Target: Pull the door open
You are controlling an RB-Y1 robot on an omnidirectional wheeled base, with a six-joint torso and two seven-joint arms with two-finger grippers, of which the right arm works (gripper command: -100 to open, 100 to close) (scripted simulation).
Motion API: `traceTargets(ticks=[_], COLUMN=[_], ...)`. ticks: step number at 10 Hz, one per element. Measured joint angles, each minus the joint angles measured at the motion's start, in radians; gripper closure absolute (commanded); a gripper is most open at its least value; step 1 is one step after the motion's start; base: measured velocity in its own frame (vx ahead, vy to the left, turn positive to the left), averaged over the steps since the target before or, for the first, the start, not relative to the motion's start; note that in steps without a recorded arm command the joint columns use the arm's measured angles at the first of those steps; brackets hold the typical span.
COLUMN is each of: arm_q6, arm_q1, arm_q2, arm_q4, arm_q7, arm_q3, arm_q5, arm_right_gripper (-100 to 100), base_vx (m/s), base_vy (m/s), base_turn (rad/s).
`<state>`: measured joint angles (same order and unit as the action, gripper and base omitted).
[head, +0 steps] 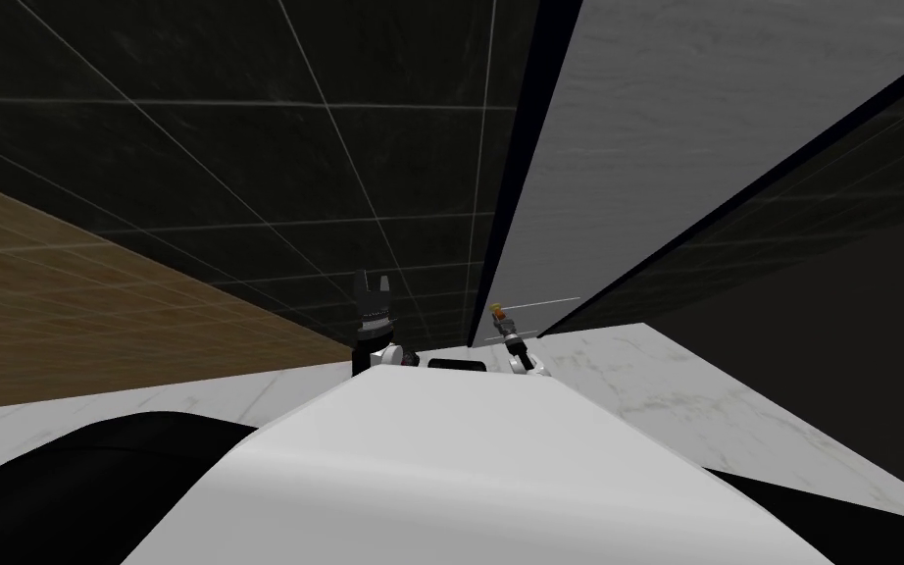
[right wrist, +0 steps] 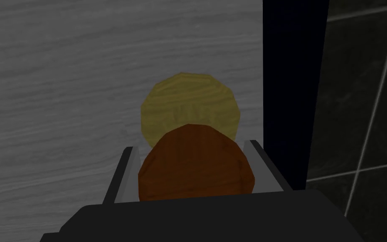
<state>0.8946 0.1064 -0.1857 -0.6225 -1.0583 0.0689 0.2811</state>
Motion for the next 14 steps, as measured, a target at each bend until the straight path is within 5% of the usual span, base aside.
traceTargets(ticks=[14], arm_q6=[0.005], arm_q1=[0.005], arm_q2=[-0.029], arm_q4=[0.010], arm_q7=[0.334], arm_q3=[-0.015], arm_q5=[-0.116], arm_right_gripper=[100], base_vx=[-0.032], base_vy=[-0.010], base_turn=[0.068])
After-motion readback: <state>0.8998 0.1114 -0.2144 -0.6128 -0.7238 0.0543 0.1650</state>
